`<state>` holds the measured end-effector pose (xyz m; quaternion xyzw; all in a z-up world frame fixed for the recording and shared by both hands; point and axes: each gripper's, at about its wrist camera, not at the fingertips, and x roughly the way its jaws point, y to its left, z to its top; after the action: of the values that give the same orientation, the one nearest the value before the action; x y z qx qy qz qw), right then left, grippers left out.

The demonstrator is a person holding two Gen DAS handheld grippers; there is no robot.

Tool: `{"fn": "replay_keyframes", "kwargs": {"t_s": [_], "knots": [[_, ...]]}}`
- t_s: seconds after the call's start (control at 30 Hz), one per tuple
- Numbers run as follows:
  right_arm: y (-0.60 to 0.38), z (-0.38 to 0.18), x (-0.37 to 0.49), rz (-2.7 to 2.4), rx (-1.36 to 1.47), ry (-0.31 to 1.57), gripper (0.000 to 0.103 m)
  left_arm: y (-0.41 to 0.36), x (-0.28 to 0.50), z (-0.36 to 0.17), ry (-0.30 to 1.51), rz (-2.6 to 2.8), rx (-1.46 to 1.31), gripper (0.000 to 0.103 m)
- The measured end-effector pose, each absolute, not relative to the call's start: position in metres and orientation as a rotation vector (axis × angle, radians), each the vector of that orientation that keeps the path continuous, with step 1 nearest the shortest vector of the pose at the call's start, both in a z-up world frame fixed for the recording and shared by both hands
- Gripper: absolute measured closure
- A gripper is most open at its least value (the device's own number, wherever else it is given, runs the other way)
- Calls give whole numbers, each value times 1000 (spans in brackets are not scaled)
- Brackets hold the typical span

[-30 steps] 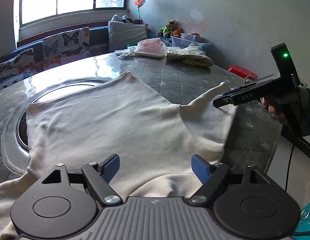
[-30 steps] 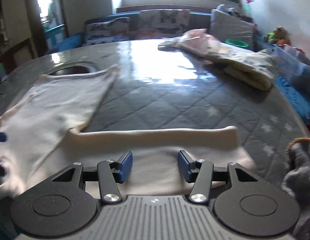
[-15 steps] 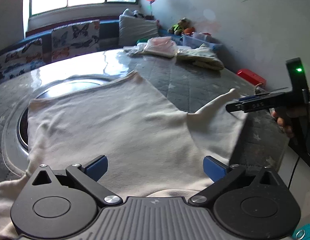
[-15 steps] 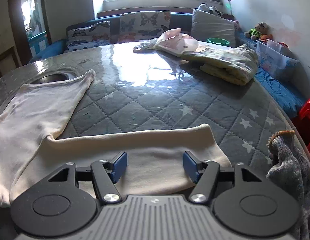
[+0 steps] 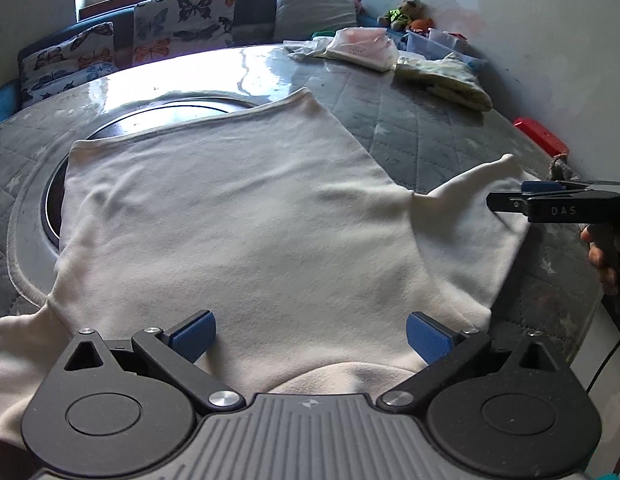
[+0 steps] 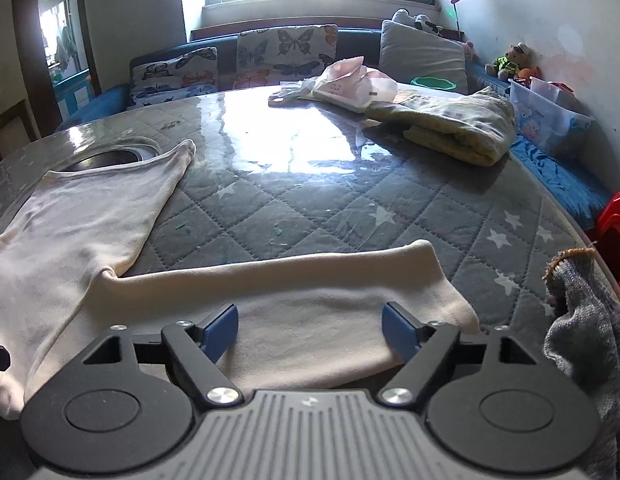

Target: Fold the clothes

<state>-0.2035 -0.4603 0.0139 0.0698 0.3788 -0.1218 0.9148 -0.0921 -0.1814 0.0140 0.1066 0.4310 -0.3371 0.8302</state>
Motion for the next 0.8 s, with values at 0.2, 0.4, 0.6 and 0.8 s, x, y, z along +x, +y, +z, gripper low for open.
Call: {"fn": "replay_keyframes", "kwargs": {"t_s": [0.2, 0.4, 0.6, 0.8], "knots": [[-457, 12, -203, -249, 136, 783, 12, -184, -90, 14, 930, -691, 218, 0], [-453, 10, -202, -248, 128, 783, 5, -190, -94, 12, 924, -673, 265, 0], [-451, 9, -201, -248, 123, 784, 2, -191, -94, 12, 926, -664, 267, 0], [-449, 8, -203, -249, 122, 780, 0, -192, -94, 12, 924, -657, 274, 0]]}}
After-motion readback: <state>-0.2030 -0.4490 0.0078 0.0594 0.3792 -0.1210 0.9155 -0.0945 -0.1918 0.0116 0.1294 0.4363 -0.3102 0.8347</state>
